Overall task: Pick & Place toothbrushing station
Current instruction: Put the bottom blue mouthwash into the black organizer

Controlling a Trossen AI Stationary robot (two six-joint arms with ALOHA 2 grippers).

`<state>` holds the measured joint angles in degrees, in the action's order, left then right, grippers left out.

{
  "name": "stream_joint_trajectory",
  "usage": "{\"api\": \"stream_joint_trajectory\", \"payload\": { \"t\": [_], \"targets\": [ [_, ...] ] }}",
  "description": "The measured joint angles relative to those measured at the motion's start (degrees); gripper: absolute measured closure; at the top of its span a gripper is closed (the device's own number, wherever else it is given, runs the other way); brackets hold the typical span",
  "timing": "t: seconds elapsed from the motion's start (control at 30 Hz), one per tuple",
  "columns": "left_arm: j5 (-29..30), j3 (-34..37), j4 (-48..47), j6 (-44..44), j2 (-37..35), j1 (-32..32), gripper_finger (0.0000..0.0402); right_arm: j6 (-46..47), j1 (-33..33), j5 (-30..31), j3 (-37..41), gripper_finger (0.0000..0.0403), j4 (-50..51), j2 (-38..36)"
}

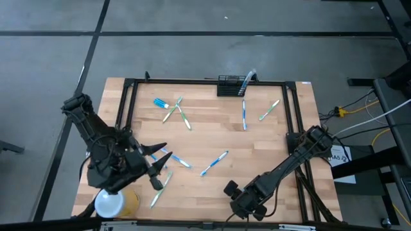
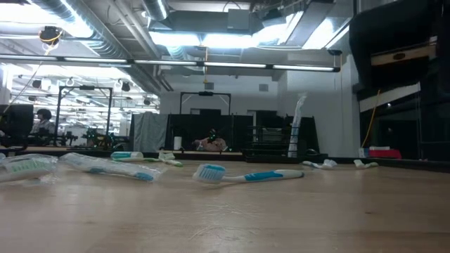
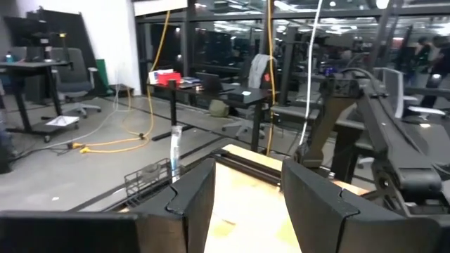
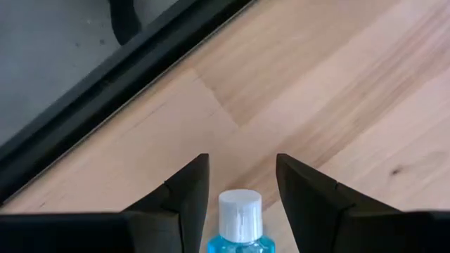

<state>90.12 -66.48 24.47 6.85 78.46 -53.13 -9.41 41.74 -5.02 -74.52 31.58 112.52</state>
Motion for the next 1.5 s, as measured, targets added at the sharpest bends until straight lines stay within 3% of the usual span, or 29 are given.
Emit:
{"api": "stream_joint_trajectory", "payload": {
  "t": [0.67,0.9,1.0,1.3,1.5],
  "targets": [
    [-0.1,-0.1,0.2,0.4,0.0,-2.0,0.0242,1.7,0.1,3.4,4.6,0.0237,2.4,-0.3],
    [-0.1,-0.1,0.6,0.1,0.1,-2.0,0.0242,1.4,-0.2,5.8,4.7,0.0307,2.4,-0.3],
    [-0.1,-0.1,0.9,0.0,0.1,-2.0,0.0242,1.3,-0.5,7.5,4.7,0.0310,1.9,-0.3],
    [-0.1,-0.1,0.9,0.9,0.1,-1.8,0.0242,5.1,-5.6,28.6,-2.8,0.0310,-3.1,-1.5],
    [-0.1,-0.1,1.1,3.4,0.1,-0.3,0.0242,10.8,-11.2,45.9,-5.2,0.0310,-12.6,-7.8]
  ]
}}
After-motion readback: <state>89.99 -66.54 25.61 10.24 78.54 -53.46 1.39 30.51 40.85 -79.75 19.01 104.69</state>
